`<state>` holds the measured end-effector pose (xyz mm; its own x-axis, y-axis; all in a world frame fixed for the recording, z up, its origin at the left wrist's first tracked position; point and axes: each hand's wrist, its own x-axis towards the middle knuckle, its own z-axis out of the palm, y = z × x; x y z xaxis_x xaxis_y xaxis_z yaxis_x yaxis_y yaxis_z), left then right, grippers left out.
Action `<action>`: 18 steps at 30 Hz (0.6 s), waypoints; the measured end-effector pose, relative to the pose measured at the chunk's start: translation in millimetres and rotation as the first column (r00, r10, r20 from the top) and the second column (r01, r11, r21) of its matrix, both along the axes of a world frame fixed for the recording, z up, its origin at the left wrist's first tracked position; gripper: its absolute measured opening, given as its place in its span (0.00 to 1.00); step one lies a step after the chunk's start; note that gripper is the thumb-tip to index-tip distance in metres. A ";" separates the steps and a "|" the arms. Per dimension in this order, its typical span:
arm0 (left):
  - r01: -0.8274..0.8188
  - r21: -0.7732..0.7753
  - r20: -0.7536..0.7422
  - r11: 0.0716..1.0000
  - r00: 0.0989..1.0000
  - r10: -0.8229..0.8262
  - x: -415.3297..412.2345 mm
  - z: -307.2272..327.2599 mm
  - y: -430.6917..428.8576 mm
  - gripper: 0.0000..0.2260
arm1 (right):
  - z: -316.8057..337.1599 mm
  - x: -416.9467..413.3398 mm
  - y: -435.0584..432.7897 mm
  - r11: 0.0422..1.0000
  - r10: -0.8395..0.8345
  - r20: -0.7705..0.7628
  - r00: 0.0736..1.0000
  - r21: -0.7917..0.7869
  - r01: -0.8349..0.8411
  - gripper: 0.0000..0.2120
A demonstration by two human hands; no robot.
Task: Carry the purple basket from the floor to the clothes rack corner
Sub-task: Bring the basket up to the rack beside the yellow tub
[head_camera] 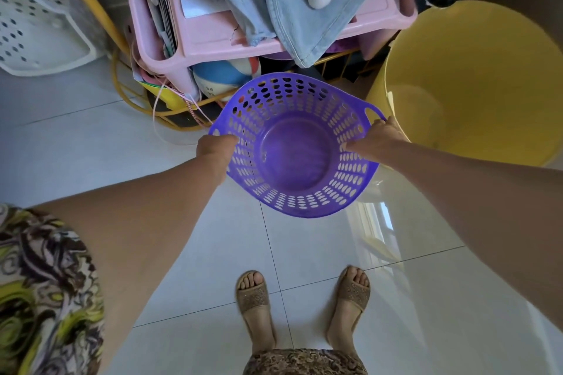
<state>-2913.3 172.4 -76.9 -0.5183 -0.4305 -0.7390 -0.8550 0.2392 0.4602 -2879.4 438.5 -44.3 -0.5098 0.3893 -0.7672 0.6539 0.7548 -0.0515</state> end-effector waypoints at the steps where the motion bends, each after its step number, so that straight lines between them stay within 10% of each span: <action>1: 0.008 -0.005 0.010 1.000 1.000 -0.008 1.4 0.8 0.7 0.14 | 0.5 1.1 0.4 0.999 0.032 0.007 0.999 0.000 -0.032 0.39; 18: 0.051 -0.022 0.008 0.998 0.999 -0.051 12.3 23.8 12.9 0.17 | 21.2 16.5 -3.6 0.985 0.175 -0.029 0.984 0.004 -0.175 0.34</action>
<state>-2901.0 185.3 -53.1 -0.5343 -0.4197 -0.7337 -0.8448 0.2925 0.4479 -2862.9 434.9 -23.1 -0.5920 0.2935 -0.7506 0.5101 0.8575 -0.0670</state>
